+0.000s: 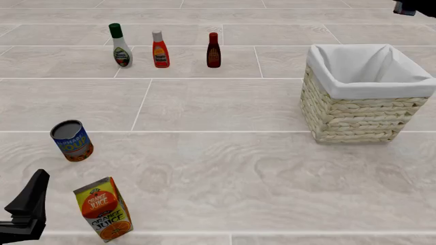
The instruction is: Pick the chocolate pudding and place it in the basket.
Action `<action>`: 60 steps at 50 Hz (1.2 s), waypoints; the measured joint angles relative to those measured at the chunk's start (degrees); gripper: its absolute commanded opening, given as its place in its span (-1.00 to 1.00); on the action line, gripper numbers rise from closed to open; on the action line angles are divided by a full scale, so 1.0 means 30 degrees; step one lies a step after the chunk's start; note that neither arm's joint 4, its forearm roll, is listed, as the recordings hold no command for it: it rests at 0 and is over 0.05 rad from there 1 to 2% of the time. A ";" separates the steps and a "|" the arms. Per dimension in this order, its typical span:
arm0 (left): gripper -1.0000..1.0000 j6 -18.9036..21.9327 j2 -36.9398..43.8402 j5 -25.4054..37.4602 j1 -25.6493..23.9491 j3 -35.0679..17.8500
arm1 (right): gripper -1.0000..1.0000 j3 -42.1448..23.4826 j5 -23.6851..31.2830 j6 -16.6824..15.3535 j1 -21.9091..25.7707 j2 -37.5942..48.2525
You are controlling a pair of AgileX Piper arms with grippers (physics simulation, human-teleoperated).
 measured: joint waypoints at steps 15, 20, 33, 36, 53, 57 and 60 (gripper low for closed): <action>1.00 0.0000 0.0000 0.0000 0.0000 0.0000 | -1.00 -0.1520 0.1068 0.1026 -0.0145 0.1891; 1.00 0.0000 0.0000 0.0000 0.0000 0.0000 | -1.00 -0.1906 0.1359 0.1296 -0.0189 0.2397; 1.00 0.0000 0.0000 0.0000 0.0000 0.0000 | -1.00 -0.2958 0.2016 0.1622 -0.0146 0.3392; 1.00 0.0000 0.0000 0.0000 0.0000 0.0000 | -1.00 -0.3120 0.2118 0.1683 -0.0144 0.3555; 1.00 0.0000 0.0000 0.0000 0.0000 0.0000 | -1.00 -0.3894 0.2740 0.2089 -0.0217 0.4499; 1.00 0.0000 0.0000 0.0000 0.0000 0.0000 | -1.00 -0.4062 0.2871 0.2210 -0.0230 0.4734; 1.00 0.0000 0.0000 0.0000 0.0000 0.0000 | -1.00 -0.4153 0.2947 0.2299 -0.0240 0.4900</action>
